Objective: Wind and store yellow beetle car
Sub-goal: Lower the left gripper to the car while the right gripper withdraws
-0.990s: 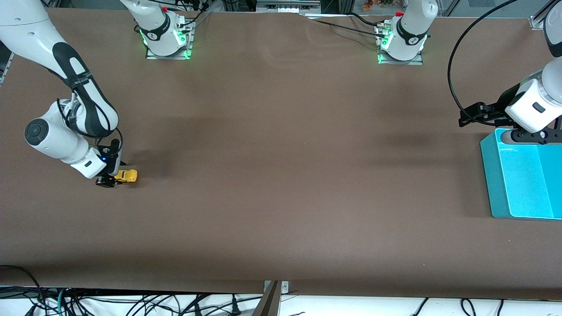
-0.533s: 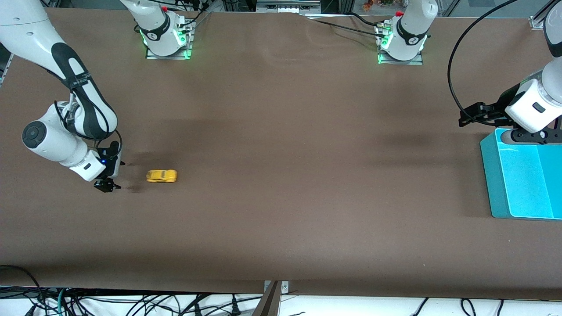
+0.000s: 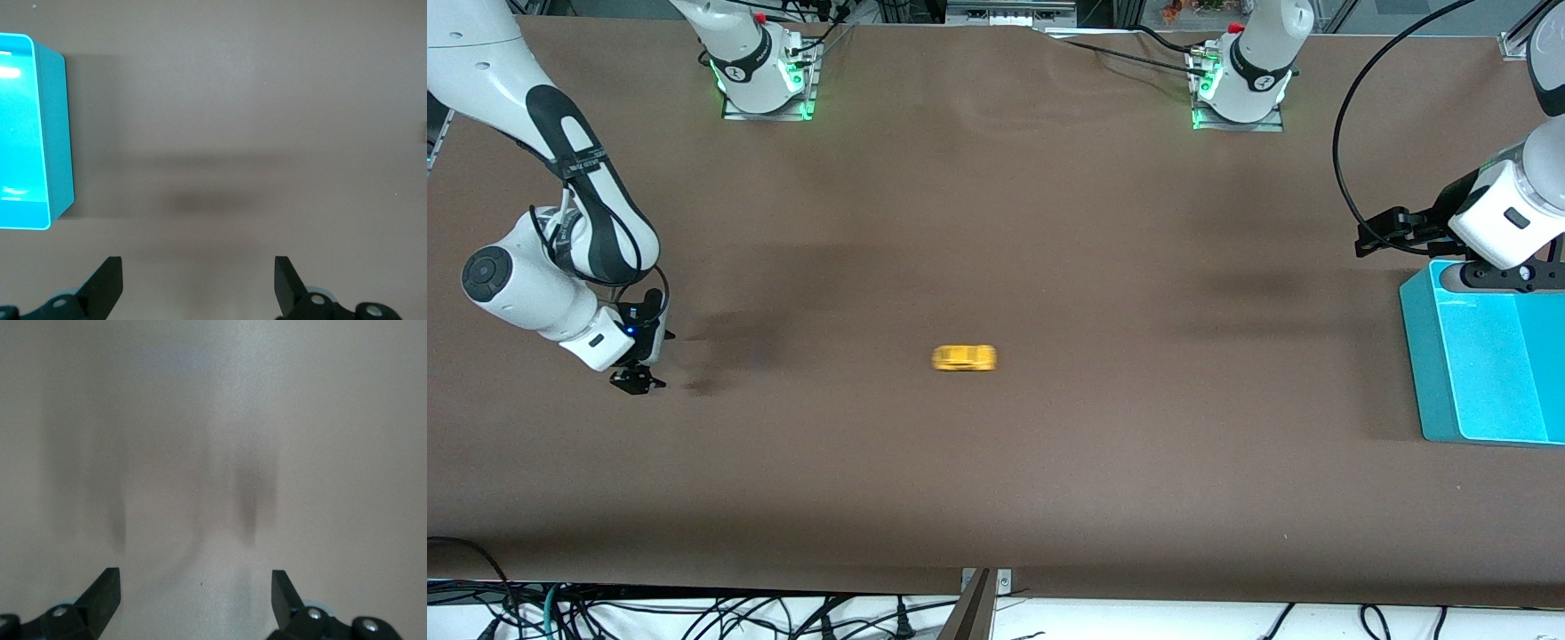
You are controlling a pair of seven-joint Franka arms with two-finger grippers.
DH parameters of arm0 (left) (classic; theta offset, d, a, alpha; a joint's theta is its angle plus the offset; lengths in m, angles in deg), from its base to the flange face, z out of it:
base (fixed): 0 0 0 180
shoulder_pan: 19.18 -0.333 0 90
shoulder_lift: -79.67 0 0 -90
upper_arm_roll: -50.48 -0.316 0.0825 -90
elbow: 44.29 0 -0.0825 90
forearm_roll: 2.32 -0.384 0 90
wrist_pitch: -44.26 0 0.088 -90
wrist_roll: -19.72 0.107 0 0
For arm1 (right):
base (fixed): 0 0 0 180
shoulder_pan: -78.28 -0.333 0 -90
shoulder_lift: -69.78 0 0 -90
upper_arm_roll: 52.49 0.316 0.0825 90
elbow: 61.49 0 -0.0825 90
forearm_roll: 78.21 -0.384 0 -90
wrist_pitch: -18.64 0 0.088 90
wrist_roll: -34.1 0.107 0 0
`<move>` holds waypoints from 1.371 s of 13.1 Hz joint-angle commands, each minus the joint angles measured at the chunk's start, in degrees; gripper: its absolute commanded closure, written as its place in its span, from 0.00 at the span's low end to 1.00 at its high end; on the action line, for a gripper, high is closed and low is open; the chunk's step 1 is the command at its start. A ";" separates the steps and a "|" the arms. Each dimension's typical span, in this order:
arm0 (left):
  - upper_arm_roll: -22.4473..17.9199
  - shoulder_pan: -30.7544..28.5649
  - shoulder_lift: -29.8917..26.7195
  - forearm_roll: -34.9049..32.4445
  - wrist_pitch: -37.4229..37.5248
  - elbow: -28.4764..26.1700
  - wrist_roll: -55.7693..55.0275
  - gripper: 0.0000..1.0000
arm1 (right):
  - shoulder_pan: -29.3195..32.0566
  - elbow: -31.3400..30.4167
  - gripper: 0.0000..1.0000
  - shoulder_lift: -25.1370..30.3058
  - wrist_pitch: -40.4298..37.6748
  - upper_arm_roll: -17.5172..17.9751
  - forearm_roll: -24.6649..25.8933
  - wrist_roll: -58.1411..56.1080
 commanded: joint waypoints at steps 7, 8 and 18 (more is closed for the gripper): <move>0.12 -0.13 6.14 -0.32 -0.22 0.82 35.70 0.00 | 0.87 0.21 0.00 1.21 -1.21 0.85 0.21 -0.78; 0.03 -0.48 7.37 -0.49 -0.30 0.73 41.07 0.00 | 0.87 0.39 0.00 1.38 -1.21 0.94 0.21 -0.69; -4.71 -4.35 8.88 -2.07 -28.56 -20.95 88.64 0.00 | -1.14 1.71 0.00 23.24 -23.23 3.75 -0.67 24.56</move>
